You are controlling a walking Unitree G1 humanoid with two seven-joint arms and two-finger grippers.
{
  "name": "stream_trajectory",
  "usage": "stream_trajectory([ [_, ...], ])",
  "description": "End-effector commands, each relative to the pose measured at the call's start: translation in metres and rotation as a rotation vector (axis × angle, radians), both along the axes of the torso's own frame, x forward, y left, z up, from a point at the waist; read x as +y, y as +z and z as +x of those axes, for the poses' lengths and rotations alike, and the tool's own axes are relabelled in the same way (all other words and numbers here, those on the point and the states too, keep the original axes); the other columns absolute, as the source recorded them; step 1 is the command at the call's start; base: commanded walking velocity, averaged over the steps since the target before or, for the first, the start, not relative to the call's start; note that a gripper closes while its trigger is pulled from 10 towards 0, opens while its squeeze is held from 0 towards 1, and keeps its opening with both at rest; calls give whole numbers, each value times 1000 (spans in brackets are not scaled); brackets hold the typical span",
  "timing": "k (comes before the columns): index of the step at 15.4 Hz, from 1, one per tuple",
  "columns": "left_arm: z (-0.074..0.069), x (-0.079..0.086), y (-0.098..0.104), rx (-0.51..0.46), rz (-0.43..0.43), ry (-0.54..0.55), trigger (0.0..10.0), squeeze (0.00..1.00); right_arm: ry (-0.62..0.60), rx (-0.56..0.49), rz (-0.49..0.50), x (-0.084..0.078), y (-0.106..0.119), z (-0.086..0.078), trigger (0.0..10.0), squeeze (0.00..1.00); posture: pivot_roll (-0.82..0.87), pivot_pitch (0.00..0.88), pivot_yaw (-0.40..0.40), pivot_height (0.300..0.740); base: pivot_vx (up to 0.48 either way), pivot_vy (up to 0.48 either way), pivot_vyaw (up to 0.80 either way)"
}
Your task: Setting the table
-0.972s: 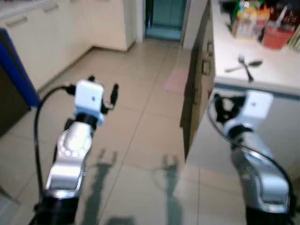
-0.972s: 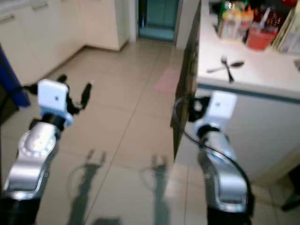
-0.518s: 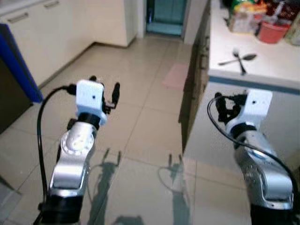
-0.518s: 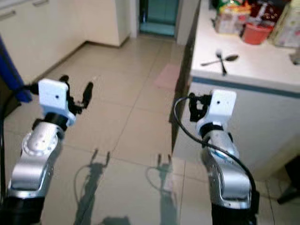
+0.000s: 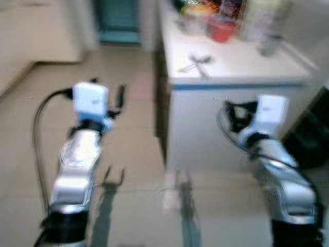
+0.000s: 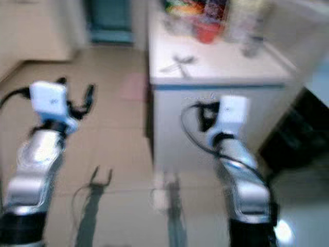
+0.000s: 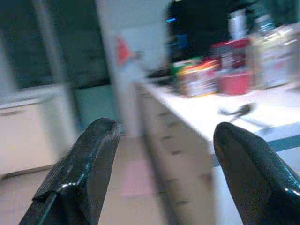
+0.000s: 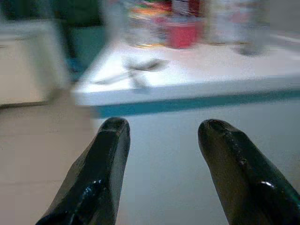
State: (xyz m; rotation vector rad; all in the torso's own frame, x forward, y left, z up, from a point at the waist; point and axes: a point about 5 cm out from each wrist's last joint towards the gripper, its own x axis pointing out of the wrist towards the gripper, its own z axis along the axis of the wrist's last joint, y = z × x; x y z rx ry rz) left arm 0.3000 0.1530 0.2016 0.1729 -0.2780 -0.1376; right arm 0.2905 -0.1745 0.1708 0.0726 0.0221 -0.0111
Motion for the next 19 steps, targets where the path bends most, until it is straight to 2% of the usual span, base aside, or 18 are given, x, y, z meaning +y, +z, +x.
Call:
stream_trajectory([
  [1,-2,12,2,-9,10,34,10000,0,41,-16,11,12,5,4,10000,0,-26,0,-31,740,469,0,0],
  [6,-2,14,2,-12,9,32,10000,0,122,-33,-7,19,9,8,10000,0,-24,0,-35,740,478,0,0],
  [19,-3,11,1,-1,19,2,10000,0,183,12,-58,19,8,12,10000,0,-27,0,-34,740,480,0,0],
])
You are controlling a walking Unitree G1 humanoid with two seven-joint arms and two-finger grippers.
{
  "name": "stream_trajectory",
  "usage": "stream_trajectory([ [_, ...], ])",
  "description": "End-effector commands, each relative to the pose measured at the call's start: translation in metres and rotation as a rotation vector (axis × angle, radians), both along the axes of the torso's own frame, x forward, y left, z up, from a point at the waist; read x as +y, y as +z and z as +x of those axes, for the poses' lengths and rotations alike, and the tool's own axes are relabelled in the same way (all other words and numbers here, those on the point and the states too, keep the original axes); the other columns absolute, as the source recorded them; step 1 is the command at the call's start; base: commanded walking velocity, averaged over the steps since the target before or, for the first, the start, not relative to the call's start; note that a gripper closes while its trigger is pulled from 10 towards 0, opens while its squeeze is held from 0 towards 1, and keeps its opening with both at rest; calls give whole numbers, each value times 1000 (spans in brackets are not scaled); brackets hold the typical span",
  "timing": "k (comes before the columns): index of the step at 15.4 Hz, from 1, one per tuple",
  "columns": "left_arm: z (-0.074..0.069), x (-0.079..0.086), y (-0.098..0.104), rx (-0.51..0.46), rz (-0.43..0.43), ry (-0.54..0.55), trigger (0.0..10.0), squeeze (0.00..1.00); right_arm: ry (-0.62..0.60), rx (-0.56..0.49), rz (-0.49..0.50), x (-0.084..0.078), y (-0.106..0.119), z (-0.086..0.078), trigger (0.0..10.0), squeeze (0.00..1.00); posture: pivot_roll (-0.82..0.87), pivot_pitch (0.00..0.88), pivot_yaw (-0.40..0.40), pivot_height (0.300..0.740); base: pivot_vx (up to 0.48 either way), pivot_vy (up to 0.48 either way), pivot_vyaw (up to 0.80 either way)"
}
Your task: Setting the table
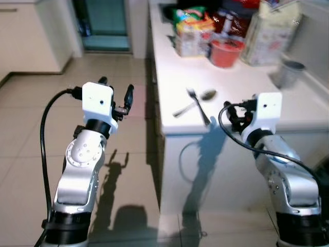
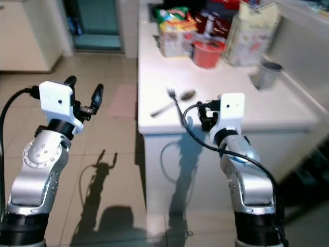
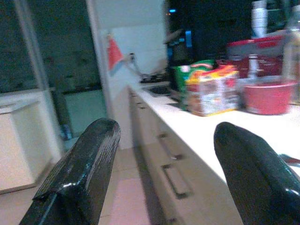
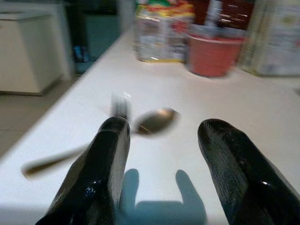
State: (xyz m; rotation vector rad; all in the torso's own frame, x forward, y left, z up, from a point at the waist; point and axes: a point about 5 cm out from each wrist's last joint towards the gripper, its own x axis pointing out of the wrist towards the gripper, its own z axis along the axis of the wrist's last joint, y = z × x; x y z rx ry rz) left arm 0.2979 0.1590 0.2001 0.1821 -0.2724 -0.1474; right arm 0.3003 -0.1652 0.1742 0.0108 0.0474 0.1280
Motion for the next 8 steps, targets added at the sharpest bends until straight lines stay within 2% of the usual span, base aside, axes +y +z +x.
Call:
stream_trajectory([
  [1,-1,4,2,-4,8,3,10000,0,47,-4,-1,10,5,2,10000,0,-27,0,-34,740,480,0,0],
  [2,-2,-2,0,22,-17,-58,10000,0,44,4,-12,10,4,0,10000,0,-27,0,-31,740,0,0,0],
  [5,-7,-15,-9,87,4,-150,10000,0,31,14,-17,6,3,-2,10000,0,-33,0,-24,740,0,0,0],
  [8,-6,-14,-12,88,13,-99,10000,0,20,18,-29,1,2,-7,10000,0,-40,0,-20,740,0,0,0],
])
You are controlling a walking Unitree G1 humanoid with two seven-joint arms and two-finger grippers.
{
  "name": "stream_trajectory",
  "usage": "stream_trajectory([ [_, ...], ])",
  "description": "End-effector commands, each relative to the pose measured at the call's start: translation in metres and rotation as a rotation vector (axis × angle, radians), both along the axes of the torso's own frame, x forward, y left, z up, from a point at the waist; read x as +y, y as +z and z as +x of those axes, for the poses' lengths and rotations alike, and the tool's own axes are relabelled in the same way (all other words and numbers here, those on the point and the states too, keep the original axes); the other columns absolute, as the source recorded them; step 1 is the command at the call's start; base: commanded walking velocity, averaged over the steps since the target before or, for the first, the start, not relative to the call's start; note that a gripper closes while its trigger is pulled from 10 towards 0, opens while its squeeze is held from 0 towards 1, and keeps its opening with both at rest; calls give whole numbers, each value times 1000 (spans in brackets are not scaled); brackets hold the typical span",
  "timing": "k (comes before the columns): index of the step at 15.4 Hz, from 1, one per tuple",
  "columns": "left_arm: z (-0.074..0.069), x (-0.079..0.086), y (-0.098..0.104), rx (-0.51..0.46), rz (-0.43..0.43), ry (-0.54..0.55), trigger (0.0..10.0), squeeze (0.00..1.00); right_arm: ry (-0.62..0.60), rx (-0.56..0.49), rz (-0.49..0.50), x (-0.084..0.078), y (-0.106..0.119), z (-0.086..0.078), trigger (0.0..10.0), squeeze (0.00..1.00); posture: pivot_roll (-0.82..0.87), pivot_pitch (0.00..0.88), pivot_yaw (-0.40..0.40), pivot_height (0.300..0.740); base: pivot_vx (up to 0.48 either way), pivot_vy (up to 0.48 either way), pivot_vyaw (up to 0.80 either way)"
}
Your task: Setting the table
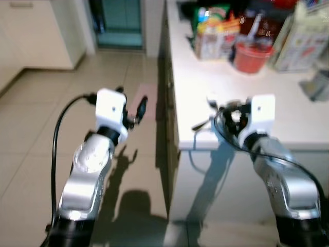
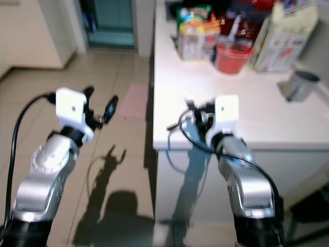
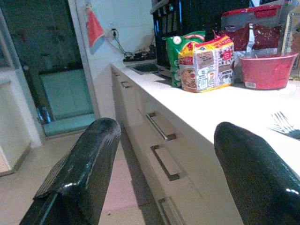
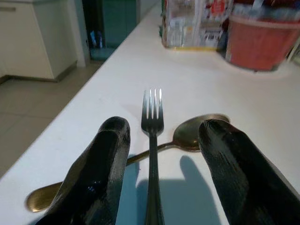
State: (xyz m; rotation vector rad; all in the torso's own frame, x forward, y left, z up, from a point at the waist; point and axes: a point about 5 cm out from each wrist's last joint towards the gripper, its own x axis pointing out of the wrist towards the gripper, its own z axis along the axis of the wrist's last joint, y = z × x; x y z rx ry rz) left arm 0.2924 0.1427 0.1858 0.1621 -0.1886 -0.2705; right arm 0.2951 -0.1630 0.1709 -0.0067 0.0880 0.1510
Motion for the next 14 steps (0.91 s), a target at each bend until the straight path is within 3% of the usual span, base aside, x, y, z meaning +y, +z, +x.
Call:
stream_trajectory([
  [1,1,3,1,0,21,29,10000,0,-8,-20,-12,-2,5,-3,10000,0,-41,0,-18,740,0,0,0],
  [4,3,-1,-2,26,20,45,10000,0,-29,-11,-35,-8,6,-4,10000,0,-48,0,-16,740,0,0,0],
  [7,5,-1,-2,18,21,85,10000,0,-34,-13,-101,-6,6,-4,10000,0,-46,0,-21,740,0,-278,0],
  [14,10,-1,-1,19,24,105,10000,0,-73,0,-65,-10,4,-6,10000,0,-55,0,-22,740,0,-325,128],
])
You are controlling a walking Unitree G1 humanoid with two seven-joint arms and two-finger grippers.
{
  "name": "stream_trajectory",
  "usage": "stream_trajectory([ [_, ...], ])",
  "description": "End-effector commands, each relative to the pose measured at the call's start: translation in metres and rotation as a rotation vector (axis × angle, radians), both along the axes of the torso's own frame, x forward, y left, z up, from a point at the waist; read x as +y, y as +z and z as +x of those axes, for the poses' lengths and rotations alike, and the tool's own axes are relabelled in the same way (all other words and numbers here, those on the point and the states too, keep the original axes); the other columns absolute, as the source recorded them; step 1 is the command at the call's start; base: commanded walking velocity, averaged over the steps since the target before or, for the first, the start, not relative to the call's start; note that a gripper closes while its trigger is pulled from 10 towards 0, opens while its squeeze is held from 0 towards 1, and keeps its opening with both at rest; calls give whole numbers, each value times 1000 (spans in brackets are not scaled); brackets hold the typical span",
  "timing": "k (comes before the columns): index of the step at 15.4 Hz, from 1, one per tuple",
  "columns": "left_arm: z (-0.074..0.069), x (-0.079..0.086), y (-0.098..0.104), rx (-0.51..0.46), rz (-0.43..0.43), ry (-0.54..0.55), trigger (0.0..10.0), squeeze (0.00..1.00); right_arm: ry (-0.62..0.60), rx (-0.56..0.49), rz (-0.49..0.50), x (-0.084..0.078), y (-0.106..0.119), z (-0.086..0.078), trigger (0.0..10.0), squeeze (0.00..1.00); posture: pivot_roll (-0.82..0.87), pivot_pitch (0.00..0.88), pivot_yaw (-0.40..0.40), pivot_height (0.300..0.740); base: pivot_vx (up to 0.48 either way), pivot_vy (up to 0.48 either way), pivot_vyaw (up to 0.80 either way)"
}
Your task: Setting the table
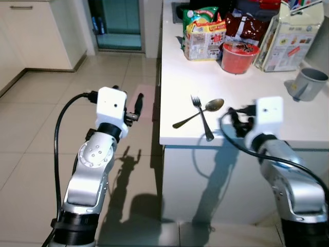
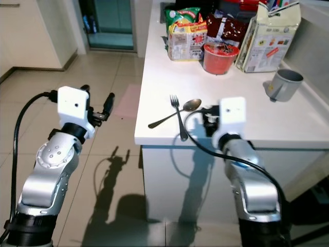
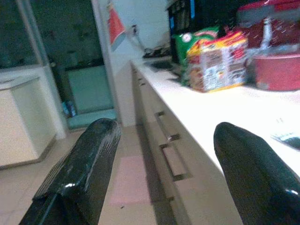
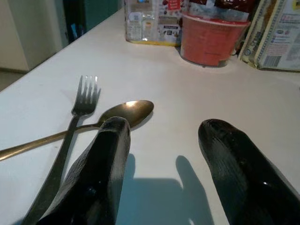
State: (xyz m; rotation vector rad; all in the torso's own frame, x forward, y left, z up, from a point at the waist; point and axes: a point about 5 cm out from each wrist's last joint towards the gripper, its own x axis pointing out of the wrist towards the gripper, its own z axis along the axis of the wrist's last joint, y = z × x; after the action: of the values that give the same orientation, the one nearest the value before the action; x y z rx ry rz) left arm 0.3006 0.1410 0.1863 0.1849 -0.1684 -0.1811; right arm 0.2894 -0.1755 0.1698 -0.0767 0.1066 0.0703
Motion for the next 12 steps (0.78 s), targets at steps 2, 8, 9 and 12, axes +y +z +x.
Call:
stream_trajectory([
  [2,4,0,-1,9,11,10,10000,0,39,-3,12,6,4,-1,10000,0,-55,0,-23,740,0,-330,0],
  [8,7,0,0,4,15,8,10000,0,62,7,16,9,2,-3,10000,0,-56,0,-24,740,0,-329,0],
  [9,7,-1,1,-1,13,7,10000,0,59,8,15,8,1,-3,10000,0,-56,0,-24,740,0,-330,0],
  [12,10,-3,0,20,-8,-6,10000,0,58,11,18,8,1,-3,10000,0,-55,0,-24,740,0,-110,0],
])
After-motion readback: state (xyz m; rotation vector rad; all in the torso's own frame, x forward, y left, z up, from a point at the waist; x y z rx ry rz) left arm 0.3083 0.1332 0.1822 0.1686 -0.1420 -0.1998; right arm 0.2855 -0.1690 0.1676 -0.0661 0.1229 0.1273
